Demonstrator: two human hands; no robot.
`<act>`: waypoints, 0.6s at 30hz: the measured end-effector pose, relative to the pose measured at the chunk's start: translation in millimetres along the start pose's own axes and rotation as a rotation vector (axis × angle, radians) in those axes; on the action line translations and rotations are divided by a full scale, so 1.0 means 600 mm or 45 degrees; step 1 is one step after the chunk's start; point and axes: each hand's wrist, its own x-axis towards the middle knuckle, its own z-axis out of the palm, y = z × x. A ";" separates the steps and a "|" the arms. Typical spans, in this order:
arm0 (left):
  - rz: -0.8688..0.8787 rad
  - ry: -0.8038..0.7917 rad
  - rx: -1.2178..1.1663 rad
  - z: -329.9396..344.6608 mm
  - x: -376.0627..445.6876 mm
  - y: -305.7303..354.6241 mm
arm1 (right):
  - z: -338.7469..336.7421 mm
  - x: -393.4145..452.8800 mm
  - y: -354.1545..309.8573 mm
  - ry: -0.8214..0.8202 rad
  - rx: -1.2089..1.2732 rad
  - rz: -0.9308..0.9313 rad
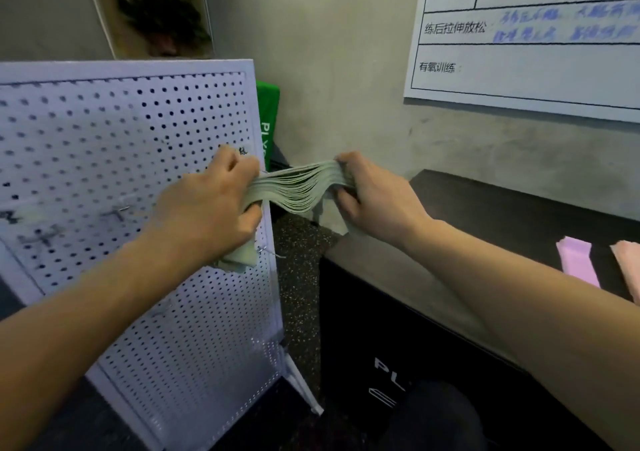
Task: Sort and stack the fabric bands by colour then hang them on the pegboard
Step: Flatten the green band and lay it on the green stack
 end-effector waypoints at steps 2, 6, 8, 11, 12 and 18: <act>-0.058 0.029 0.078 -0.010 0.013 -0.022 | 0.021 0.042 -0.002 0.012 0.121 -0.060; -0.127 0.024 0.186 -0.013 0.049 -0.048 | 0.058 0.125 0.000 0.021 0.259 -0.142; -0.138 -0.011 0.246 -0.005 0.064 -0.061 | 0.078 0.161 0.001 -0.004 0.295 -0.160; -0.168 -0.046 0.304 0.011 0.082 -0.082 | 0.113 0.201 0.005 -0.043 0.319 -0.213; -0.184 -0.063 0.321 0.018 0.086 -0.088 | 0.125 0.211 0.006 -0.054 0.321 -0.234; -0.272 -0.089 0.318 0.053 0.101 -0.112 | 0.189 0.231 0.013 -0.094 0.337 -0.315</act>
